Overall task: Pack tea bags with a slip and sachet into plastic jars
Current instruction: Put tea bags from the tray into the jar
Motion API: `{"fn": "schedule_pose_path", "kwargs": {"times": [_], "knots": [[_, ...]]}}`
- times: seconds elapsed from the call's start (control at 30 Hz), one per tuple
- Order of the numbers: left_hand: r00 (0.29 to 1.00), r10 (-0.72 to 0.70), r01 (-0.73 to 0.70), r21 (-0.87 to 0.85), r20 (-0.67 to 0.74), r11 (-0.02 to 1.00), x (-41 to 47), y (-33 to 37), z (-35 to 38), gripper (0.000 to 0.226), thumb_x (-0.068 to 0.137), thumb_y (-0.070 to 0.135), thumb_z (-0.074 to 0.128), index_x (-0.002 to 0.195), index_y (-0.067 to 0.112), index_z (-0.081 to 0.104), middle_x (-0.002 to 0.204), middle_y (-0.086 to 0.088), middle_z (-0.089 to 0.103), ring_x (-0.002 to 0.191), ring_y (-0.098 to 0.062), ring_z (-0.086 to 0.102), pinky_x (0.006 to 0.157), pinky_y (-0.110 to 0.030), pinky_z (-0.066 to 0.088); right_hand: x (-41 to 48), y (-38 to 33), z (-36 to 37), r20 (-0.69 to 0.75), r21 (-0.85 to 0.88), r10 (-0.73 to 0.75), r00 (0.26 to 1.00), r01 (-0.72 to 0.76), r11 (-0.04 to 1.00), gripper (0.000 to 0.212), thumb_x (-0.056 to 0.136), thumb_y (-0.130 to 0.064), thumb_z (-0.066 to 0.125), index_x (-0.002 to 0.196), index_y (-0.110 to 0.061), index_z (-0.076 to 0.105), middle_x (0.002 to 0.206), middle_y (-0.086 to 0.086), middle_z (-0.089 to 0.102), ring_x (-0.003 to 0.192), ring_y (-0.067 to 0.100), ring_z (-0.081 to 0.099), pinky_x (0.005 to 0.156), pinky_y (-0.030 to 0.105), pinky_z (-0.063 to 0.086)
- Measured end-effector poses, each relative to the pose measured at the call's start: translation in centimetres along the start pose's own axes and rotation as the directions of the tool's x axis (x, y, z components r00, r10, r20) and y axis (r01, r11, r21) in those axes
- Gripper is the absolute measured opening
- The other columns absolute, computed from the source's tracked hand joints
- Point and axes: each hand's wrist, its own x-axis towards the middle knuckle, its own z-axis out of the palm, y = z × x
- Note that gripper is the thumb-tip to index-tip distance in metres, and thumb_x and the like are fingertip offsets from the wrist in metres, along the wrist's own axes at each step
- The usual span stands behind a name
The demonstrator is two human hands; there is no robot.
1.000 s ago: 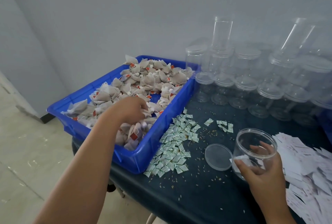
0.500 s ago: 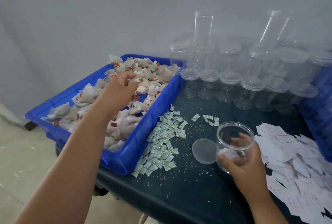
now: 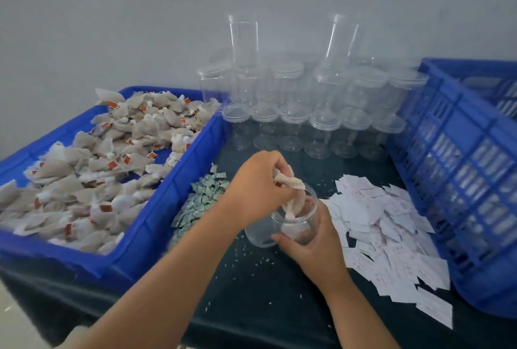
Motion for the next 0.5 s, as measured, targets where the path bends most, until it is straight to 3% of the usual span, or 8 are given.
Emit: {"fn": "schedule_pose_path", "kwargs": {"times": [0.07,0.17,0.3,0.4,0.5], "knots": [[1.000,0.015,-0.015,0.008,0.021,1.000,0.1,0.0,0.1,0.025,0.079,0.030,0.086,0.082,0.038,0.062,0.091,0.016,0.067,0.083,0.006,0.060,0.067,-0.009,0.045,0.0,0.1,0.0,-0.009,0.027,0.014,1.000,-0.014,1.000,0.081,0.069,-0.042,0.098,0.138,-0.044,0.054,0.125,-0.010,0.071,0.103,0.026,0.074,0.083,0.053,0.066],[1.000,0.013,-0.013,-0.034,0.002,0.999,0.3,-0.1,-0.7,0.023,0.085,0.030,0.080,0.095,0.042,0.063,0.091,0.027,0.069,0.081,0.005,0.065,0.066,-0.010,0.048,0.1,0.1,0.0,-0.022,0.048,0.007,1.000,-0.006,0.999,0.079,0.070,-0.039,0.098,0.135,-0.048,0.053,0.125,-0.013,0.069,0.114,0.015,0.073,0.089,0.032,0.064],[0.999,0.028,-0.032,0.092,0.041,0.995,0.4,0.2,-1.3,0.013,0.082,0.042,0.082,0.084,0.036,0.070,0.083,0.018,0.069,0.077,-0.002,0.064,0.061,-0.014,0.046,0.1,-0.3,-0.1,-0.025,0.044,-0.013,1.000,0.014,0.999,0.079,0.072,-0.034,0.099,0.136,-0.049,0.054,0.130,-0.016,0.069,0.120,0.009,0.070,0.091,0.015,0.056],[0.982,0.079,-0.128,0.294,0.171,0.947,0.3,0.5,-0.8,0.020,0.081,0.048,0.082,0.099,0.039,0.079,0.100,0.014,0.064,0.092,-0.004,0.057,0.074,-0.020,0.043,0.1,-0.4,-0.1,-0.027,0.068,0.001,1.000,0.001,0.998,0.080,0.072,-0.035,0.100,0.136,-0.047,0.054,0.131,-0.013,0.071,0.120,0.013,0.072,0.092,0.025,0.062],[0.984,0.095,-0.146,0.380,0.150,0.913,0.3,0.6,-0.8,0.031,0.084,0.049,0.081,0.112,0.038,0.074,0.109,0.016,0.064,0.106,-0.007,0.052,0.087,-0.026,0.041,0.0,-0.3,0.0,-0.031,0.101,0.030,0.999,-0.027,0.995,0.079,0.072,-0.040,0.099,0.136,-0.044,0.054,0.129,-0.009,0.072,0.117,0.020,0.074,0.091,0.039,0.065]]}}
